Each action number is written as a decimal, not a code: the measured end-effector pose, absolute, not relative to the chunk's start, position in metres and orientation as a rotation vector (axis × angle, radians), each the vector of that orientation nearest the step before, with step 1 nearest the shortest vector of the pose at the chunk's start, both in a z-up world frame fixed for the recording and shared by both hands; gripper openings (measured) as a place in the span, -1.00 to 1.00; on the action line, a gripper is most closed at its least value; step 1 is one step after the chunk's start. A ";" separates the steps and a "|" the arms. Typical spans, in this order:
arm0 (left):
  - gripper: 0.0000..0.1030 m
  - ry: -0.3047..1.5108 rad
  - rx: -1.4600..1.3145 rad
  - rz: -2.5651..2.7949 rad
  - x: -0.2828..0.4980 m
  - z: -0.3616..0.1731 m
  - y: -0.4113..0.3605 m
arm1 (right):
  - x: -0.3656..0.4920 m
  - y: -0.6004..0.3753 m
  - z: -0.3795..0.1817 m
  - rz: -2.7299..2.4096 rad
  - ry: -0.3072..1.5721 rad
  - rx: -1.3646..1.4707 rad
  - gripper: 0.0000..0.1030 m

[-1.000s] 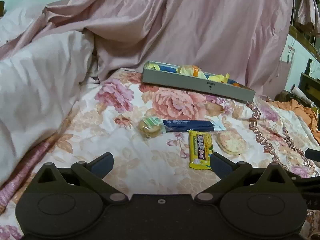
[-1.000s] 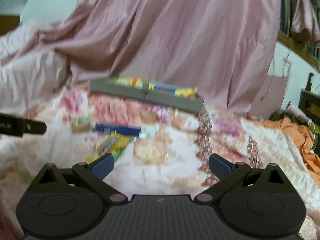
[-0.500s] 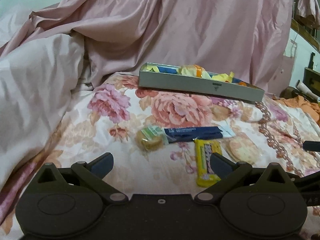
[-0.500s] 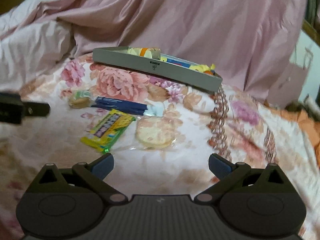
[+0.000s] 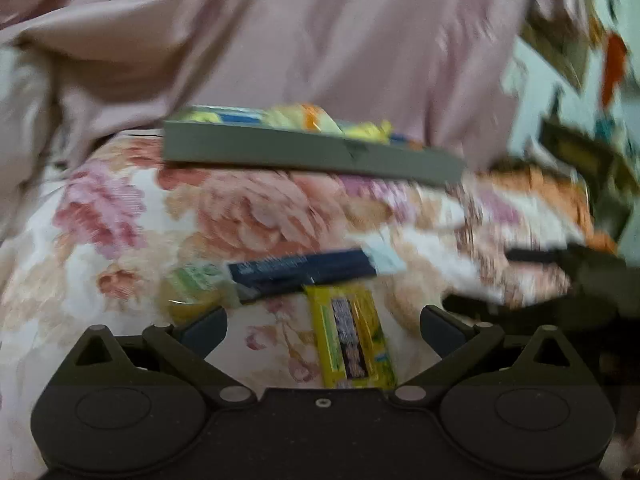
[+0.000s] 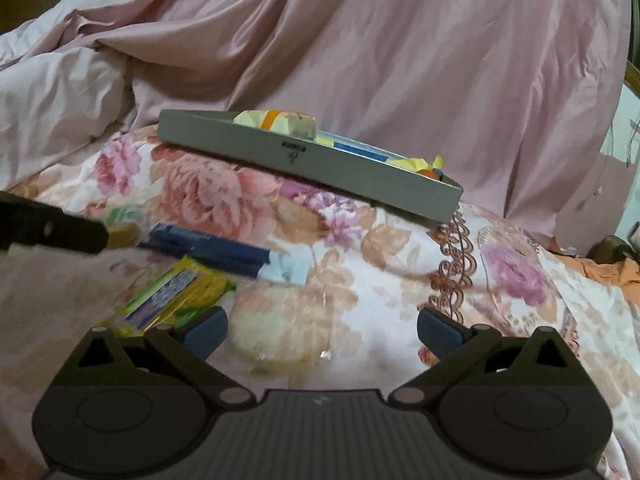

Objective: Organize snacks
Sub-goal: 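Grasp the yellow biscuit pack with the left tool while the right tool reaches the rice cracker, then grasp the round rice cracker with the right tool while the left tool holds the biscuit pack, then lift and carry the biscuit pack and rice cracker over the grey tray with both tools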

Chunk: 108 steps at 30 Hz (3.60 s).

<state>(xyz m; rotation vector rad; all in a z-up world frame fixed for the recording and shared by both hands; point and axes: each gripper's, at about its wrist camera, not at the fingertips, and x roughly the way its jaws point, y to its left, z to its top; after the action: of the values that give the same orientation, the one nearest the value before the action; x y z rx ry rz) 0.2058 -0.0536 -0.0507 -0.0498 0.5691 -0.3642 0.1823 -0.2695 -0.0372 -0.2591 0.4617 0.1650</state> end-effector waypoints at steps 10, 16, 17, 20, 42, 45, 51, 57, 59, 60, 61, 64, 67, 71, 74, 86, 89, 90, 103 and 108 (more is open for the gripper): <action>0.98 0.669 0.093 -0.389 0.225 -0.081 -0.081 | 0.218 -0.285 -0.047 0.245 0.546 -0.119 0.99; 0.96 0.688 0.140 -0.322 0.232 -0.083 -0.091 | 0.230 -0.289 -0.047 0.284 0.580 -0.030 0.99; 0.95 0.685 0.151 -0.323 0.232 -0.084 -0.092 | 0.232 -0.288 -0.048 0.296 0.589 -0.014 0.99; 0.85 0.676 0.168 -0.325 0.230 -0.084 -0.093 | 0.237 -0.282 -0.050 0.311 0.609 -0.025 0.99; 0.37 0.667 0.121 -0.336 0.222 -0.082 -0.089 | 0.236 -0.265 -0.068 0.239 0.642 -0.210 0.99; 0.33 0.666 0.126 -0.334 0.221 -0.083 -0.089 | 0.235 -0.266 -0.067 0.233 0.636 -0.207 0.98; 0.08 0.661 0.122 -0.339 0.221 -0.084 -0.088 | 0.238 -0.271 -0.068 0.239 0.648 -0.151 0.75; -0.01 0.656 0.115 -0.343 0.220 -0.084 -0.086 | 0.232 -0.265 -0.066 0.253 0.619 -0.162 0.51; -0.02 0.655 0.115 -0.342 0.220 -0.084 -0.086 | 0.231 -0.263 -0.066 0.257 0.618 -0.163 0.50; -0.02 0.654 0.115 -0.342 0.220 -0.084 -0.086 | 0.231 -0.263 -0.066 0.256 0.616 -0.164 0.50; -0.02 0.652 0.115 -0.341 0.220 -0.084 -0.087 | 0.231 -0.263 -0.067 0.255 0.615 -0.165 0.50; -0.02 0.645 0.121 -0.340 0.218 -0.083 -0.087 | 0.231 -0.263 -0.067 0.255 0.614 -0.165 0.50; -0.02 0.641 0.127 -0.340 0.217 -0.082 -0.088 | 0.231 -0.263 -0.067 0.253 0.612 -0.167 0.50; -0.03 0.637 0.136 -0.343 0.217 -0.083 -0.089 | 0.229 -0.261 -0.066 0.245 0.600 -0.195 0.50; -0.02 0.642 0.138 -0.351 0.218 -0.084 -0.089 | 0.227 -0.258 -0.066 0.240 0.589 -0.229 0.50; -0.03 0.656 0.159 -0.320 0.230 -0.084 -0.105 | 0.224 -0.265 -0.053 0.199 0.555 -0.203 0.50; -0.03 0.649 0.148 -0.261 0.227 -0.081 -0.110 | 0.222 -0.266 -0.047 0.208 0.540 -0.191 0.50; -0.03 0.642 0.142 -0.241 0.225 -0.079 -0.111 | 0.221 -0.267 -0.044 0.213 0.533 -0.184 0.50; -0.03 0.463 -0.006 -0.075 0.197 -0.037 -0.122 | 0.196 -0.294 0.010 0.191 0.330 -0.069 0.51; -0.03 0.402 -0.068 -0.070 0.212 -0.006 -0.126 | 0.194 -0.303 0.014 0.187 0.243 -0.031 0.51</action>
<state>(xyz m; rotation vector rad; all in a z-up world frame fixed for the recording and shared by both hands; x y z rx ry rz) 0.2119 -0.1257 -0.0064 -0.0683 0.4017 -0.0695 0.1939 -0.3030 0.0136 -0.0313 0.2433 0.1869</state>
